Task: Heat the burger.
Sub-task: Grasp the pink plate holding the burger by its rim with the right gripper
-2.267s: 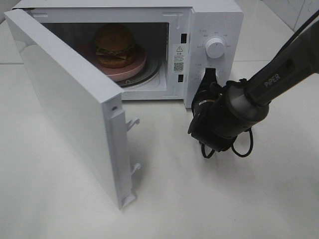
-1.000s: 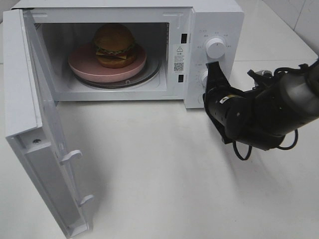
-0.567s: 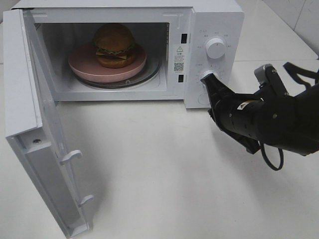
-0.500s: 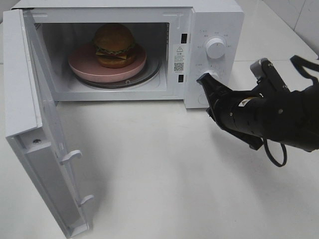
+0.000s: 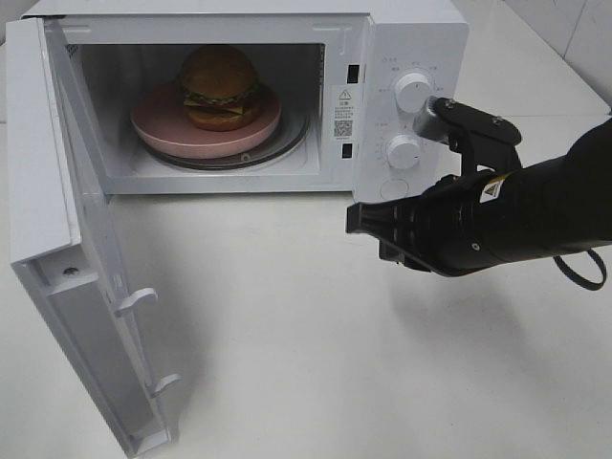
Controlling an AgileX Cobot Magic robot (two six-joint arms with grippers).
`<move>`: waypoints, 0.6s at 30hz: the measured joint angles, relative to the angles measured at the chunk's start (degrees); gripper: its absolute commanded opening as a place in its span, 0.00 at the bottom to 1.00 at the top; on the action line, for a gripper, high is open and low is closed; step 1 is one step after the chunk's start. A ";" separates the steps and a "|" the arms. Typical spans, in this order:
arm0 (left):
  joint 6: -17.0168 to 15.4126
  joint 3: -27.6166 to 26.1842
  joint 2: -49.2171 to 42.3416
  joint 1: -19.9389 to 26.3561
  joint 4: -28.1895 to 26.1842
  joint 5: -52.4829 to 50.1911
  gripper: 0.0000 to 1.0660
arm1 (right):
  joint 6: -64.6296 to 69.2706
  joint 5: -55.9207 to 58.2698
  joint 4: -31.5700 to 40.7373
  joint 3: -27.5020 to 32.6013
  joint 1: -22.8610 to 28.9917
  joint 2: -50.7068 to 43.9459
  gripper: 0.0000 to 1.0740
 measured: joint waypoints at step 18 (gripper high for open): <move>0.00 0.00 0.00 0.00 0.00 0.00 0.94 | -38.39 43.03 -21.77 -15.64 0.00 -1.78 0.05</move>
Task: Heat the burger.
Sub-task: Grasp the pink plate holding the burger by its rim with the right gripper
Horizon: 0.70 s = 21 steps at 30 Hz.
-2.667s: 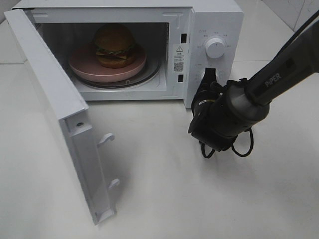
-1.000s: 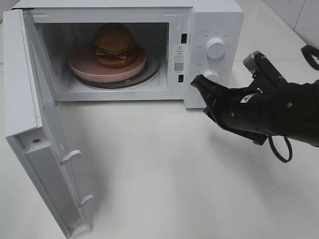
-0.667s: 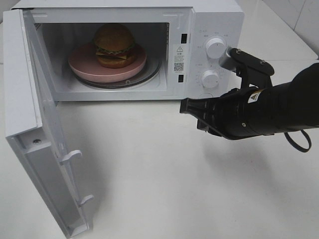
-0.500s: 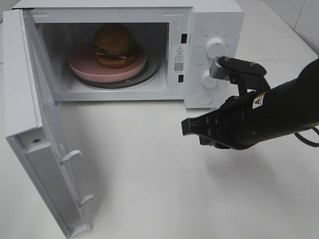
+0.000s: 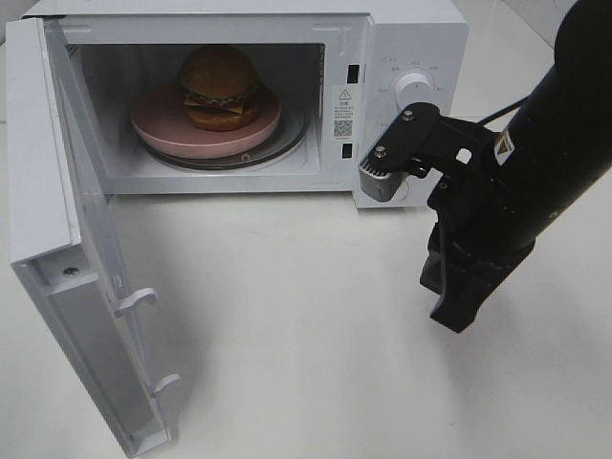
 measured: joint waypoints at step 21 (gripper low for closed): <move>0.00 0.00 0.00 0.00 0.00 0.00 0.94 | -43.89 -15.01 -14.73 -5.10 0.00 0.00 0.34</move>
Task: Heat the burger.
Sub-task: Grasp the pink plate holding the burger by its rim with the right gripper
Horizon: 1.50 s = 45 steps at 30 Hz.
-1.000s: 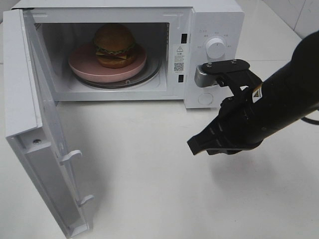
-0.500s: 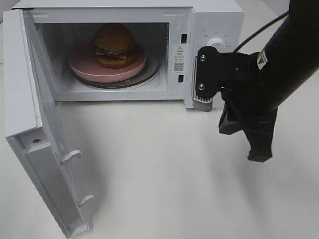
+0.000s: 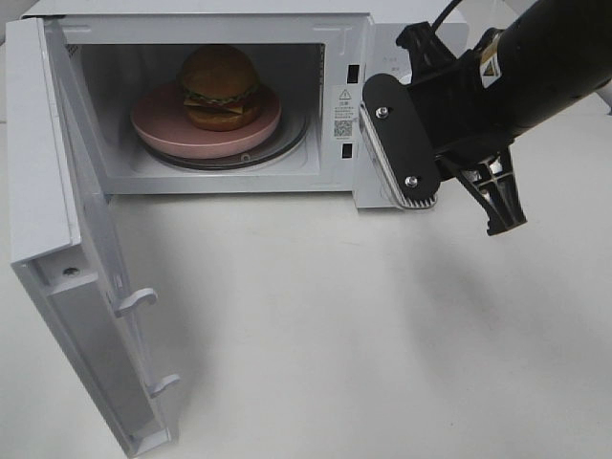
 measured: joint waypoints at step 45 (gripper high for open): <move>0.00 0.00 0.00 0.00 0.00 0.00 0.94 | 11.52 -11.00 -2.35 -25.38 6.53 28.48 0.83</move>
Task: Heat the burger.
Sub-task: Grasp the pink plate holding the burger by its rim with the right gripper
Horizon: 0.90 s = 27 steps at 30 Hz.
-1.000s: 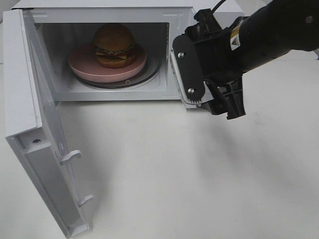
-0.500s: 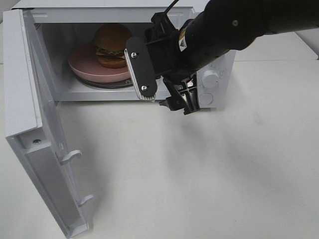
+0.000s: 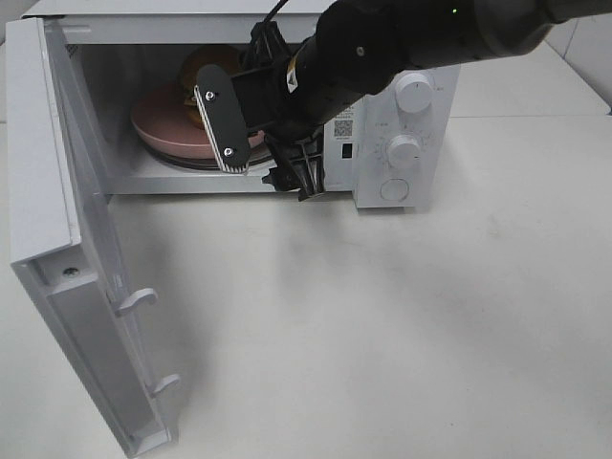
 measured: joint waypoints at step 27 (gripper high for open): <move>0.00 0.00 0.00 0.00 0.06 0.00 0.94 | 5.67 0.00 -2.52 -19.77 0.00 18.16 0.80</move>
